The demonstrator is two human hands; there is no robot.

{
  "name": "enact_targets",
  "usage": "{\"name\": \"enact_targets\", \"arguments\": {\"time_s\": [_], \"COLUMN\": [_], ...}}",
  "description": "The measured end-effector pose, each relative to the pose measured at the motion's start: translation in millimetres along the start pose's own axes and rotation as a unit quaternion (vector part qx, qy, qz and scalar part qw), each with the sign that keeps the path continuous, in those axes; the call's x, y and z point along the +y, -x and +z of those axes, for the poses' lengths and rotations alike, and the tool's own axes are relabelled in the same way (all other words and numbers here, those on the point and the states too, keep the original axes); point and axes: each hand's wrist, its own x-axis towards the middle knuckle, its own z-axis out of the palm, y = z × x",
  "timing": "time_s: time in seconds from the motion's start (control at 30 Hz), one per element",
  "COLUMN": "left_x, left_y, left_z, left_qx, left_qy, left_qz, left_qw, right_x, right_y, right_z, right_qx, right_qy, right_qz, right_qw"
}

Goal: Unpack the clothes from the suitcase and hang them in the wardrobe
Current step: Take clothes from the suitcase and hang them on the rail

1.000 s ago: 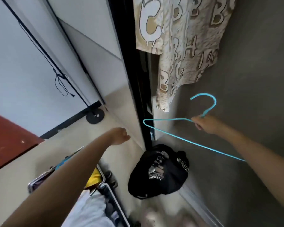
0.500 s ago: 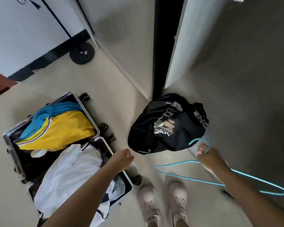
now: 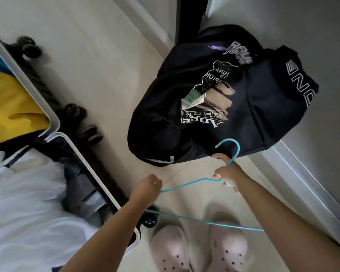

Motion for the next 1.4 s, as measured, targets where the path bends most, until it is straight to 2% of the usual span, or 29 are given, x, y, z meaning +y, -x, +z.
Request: {"name": "enact_targets", "arguments": {"time_s": [0.07,0.17,0.27,0.37,0.47,0.53,0.63,0.73,0.8,0.87,0.93,1.03,1.1,1.3,1.4], "left_x": [-7.4,-15.3,-12.0,-8.4,-0.1,12.2,40.2,75.4,104.2,131.8,154.7,182.2,194.9,244.3,272.2], "left_y": [-19.1,-36.0,-29.1,-2.9,37.0,73.5,133.6,194.6,228.1,261.2,289.8,335.3,360.8,451.0,486.3], "left_z": [2.8,1.8,-9.1,-24.3,-37.0,-50.1,-77.8,-117.1,-144.1,-170.6,-186.6,-203.4,-208.2,-215.3,-215.8], "left_qx": [0.008,0.007,0.011,-0.019,-0.057,-0.066,-0.012,0.109,0.151,0.141,0.099,0.006,-0.007,0.124,0.194], "left_qy": [-0.006,0.007,0.031,-0.005,-0.060,-0.055,-0.061,-0.029,0.002,0.000,-0.043,-0.074,-0.099,-0.100,-0.077], "left_qz": [0.015,0.010,0.010,0.018,0.040,0.046,0.087,0.154,0.190,0.229,0.261,0.279,0.309,0.421,0.419], "left_qw": [1.000,1.000,0.999,1.000,0.996,0.995,0.994,0.982,0.970,0.963,0.959,0.957,0.946,0.893,0.884], "right_x": [-1.8,-5.2,-2.3,-16.1,-42.3,-69.8,-116.2,-159.6,-181.1,-203.0,-219.2,-241.3,-252.1,-269.7,-279.9], "right_y": [-22.6,-36.3,-19.9,24.7,81.6,131.6,211.0,287.5,332.0,381.9,422.9,480.9,512.1,603.0,633.8], "right_z": [8.6,16.4,11.6,2.4,-18.1,-37.8,-75.5,-111.6,-135.5,-159.9,-180.5,-208.1,-220.9,-253.9,-260.2], "right_qx": [0.035,0.126,0.146,0.152,0.161,0.193,0.224,0.212,0.200,0.185,0.165,0.141,0.127,0.099,0.113], "right_qy": [-0.050,-0.159,-0.194,-0.233,-0.170,-0.107,-0.100,-0.174,-0.233,-0.285,-0.328,-0.353,-0.355,-0.349,-0.344], "right_qz": [-0.025,-0.006,-0.032,-0.073,-0.154,-0.213,-0.275,-0.322,-0.356,-0.402,-0.449,-0.515,-0.545,-0.608,-0.613], "right_qw": [0.998,0.979,0.970,0.958,0.960,0.952,0.930,0.906,0.883,0.851,0.815,0.768,0.749,0.706,0.702]}}
